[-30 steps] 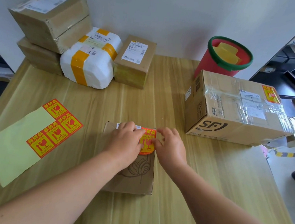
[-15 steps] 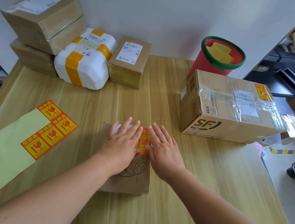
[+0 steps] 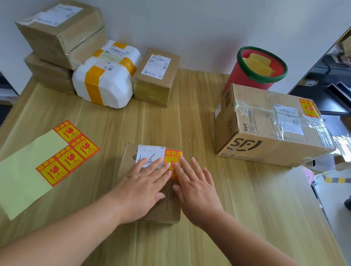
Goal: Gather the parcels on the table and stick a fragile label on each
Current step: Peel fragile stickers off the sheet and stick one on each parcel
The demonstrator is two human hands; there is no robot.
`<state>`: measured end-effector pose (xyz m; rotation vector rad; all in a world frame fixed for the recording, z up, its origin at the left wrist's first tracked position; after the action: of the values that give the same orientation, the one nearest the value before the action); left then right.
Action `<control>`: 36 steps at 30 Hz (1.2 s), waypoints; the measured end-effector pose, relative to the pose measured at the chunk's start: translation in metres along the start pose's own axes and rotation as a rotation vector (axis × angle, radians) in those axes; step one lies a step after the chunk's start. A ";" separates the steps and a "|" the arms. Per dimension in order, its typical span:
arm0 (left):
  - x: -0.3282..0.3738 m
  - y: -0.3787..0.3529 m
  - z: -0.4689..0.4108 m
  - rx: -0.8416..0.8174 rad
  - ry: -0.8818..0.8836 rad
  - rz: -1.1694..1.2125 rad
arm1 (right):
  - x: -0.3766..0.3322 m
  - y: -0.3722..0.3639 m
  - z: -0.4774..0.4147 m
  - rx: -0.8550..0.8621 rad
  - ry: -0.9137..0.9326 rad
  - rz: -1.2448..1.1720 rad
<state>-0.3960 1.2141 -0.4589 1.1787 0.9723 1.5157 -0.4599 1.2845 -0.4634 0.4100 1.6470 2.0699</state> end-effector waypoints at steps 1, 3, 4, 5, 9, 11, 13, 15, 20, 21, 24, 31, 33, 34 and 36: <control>0.000 -0.003 0.005 -0.020 0.000 -0.007 | -0.002 -0.006 0.004 -0.021 0.009 0.017; 0.002 -0.007 0.008 -0.077 0.020 -0.005 | -0.002 -0.016 0.008 -0.070 -0.002 0.045; 0.002 -0.008 0.007 -0.072 0.012 -0.035 | -0.002 -0.017 0.007 -0.084 -0.011 0.046; 0.001 -0.008 0.008 -0.081 0.012 -0.038 | -0.001 -0.017 0.006 -0.094 -0.014 0.043; 0.001 -0.003 0.012 -0.056 0.000 -0.014 | 0.001 -0.010 0.015 -0.074 -0.035 0.001; -0.001 -0.005 0.020 -0.054 0.008 0.006 | -0.003 -0.013 0.025 -0.075 -0.024 0.005; -0.002 -0.012 0.027 -0.091 0.031 0.006 | -0.009 -0.021 0.033 -0.104 -0.010 0.017; -0.004 -0.016 0.028 -0.118 0.056 -0.008 | -0.011 -0.026 0.034 -0.127 -0.018 0.014; -0.005 -0.012 0.030 -0.139 0.067 0.004 | -0.011 -0.023 0.034 -0.116 -0.018 0.020; -0.007 -0.012 0.033 -0.129 0.078 0.006 | -0.011 -0.022 0.035 -0.110 -0.026 0.016; -0.020 -0.019 0.045 -0.157 0.205 0.077 | -0.014 -0.023 0.041 -0.115 -0.038 0.013; -0.028 -0.015 0.042 -0.144 0.277 0.266 | -0.016 -0.025 0.031 -0.115 -0.031 0.067; -0.025 -0.009 0.032 -0.122 0.244 0.262 | -0.008 -0.020 0.026 -0.106 -0.059 0.093; -0.023 -0.007 0.026 -0.114 0.226 0.256 | -0.004 -0.017 0.023 -0.101 -0.070 0.105; -0.021 -0.003 0.011 -0.105 0.189 0.238 | 0.000 -0.010 0.018 -0.078 -0.076 0.117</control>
<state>-0.3831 1.1952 -0.4636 1.1208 0.8868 1.8723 -0.4493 1.3014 -0.4686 0.5634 1.5264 2.1672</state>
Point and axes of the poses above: each hand's wrist, its own z-axis away from the middle knuckle, its own y-axis out of the back of the hand, x = y × z, the point moved 10 cm from there along -z, towards the middle knuckle, and after that the axes turned 10 degrees about z, right-handed, at the moved point
